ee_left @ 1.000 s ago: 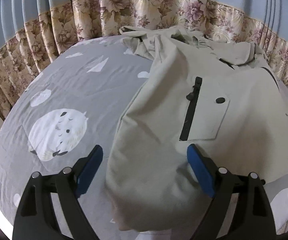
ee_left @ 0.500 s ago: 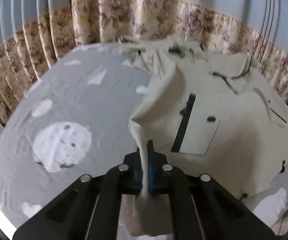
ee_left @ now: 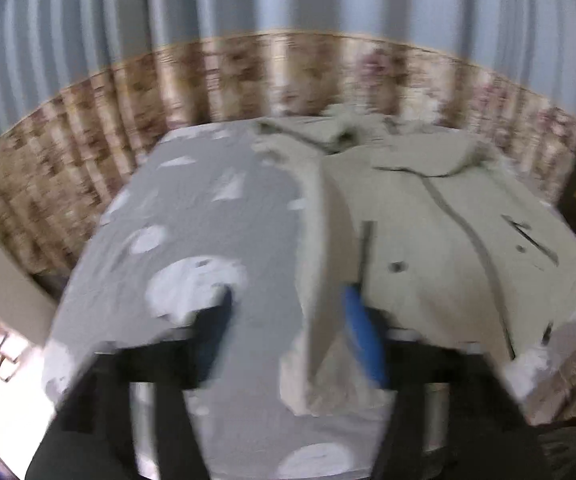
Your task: Fold large clothes
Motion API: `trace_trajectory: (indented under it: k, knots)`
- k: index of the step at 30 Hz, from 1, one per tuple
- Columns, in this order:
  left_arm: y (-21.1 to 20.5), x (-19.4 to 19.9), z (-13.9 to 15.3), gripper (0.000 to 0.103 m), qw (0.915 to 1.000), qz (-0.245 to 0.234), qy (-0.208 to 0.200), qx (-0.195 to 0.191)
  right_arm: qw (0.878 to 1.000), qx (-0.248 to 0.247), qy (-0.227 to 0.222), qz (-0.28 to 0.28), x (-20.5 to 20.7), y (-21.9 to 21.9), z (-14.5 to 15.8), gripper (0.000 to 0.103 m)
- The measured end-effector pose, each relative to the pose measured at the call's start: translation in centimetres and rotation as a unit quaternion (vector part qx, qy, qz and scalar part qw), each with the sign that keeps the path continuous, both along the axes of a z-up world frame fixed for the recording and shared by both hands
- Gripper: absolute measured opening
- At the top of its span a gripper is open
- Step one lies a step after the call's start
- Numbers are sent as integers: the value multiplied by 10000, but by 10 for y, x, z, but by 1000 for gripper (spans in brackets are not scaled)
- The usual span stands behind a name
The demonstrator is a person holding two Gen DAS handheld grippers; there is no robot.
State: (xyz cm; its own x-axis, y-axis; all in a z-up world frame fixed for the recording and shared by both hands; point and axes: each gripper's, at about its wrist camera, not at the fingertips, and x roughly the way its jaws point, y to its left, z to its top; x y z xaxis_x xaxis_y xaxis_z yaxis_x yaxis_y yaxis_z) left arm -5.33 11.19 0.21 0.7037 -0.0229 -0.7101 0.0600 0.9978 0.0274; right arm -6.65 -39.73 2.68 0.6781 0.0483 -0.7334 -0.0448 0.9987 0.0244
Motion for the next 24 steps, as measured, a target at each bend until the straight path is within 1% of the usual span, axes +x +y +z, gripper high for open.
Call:
trace_trajectory:
  k: [2,3,4,5,6,7,9,10,11,12,14,16,17,19,20,21,24]
  knots:
    - [14,5,-1,64,9997,232,-7,44,9999,52,-25,-102,7,-8,0,40]
    - [19,11,0,64,9995,298,-32,36,9999,114,-46,-99,12,-9,0,42]
    - [20,21,2,66,9995,300,-105,15,9998,146,-85,-101,20,-8,1,48]
    - [20,27,3,72,9995,269,-147,11,9997,176,-112,-86,32,-6,0,59]
    - [17,38,4,75,9996,213,-184,22,9997,204,-126,-26,45,-1,0,64]
    - [12,50,6,76,9997,121,-226,9,9996,214,-163,33,56,4,-1,67]
    - [-6,86,10,77,9995,-121,-290,-74,9994,221,-183,187,87,17,-1,68]
    - [-14,99,12,78,9993,-212,-307,-103,9988,260,-219,351,107,27,-2,68]
    - [-28,122,15,81,9986,-366,-338,-157,9983,291,-240,453,122,33,-2,72]
    - [-38,137,16,83,9984,-419,-336,-161,9982,280,-219,487,135,38,-3,75]
    - [-64,175,16,86,9975,-578,-351,-211,9976,217,-216,627,171,52,-8,78]
    - [-89,216,10,86,9972,-637,-226,-319,9983,46,-140,573,199,63,-15,78]
    - [-101,229,7,87,9966,-722,-193,-357,9985,-76,-121,519,218,69,-19,78]
    - [-124,259,-2,87,9973,-692,-50,-247,9989,-112,-82,448,245,75,-25,78]
    - [-137,276,-8,87,9966,-784,-51,-248,9992,-88,-27,379,260,77,-28,78]
    - [-147,291,-14,87,9970,-764,-14,-148,9993,-11,-25,364,270,77,-30,78]
    - [-164,327,-32,87,9974,-716,65,6,9993,78,46,359,296,80,-36,78]
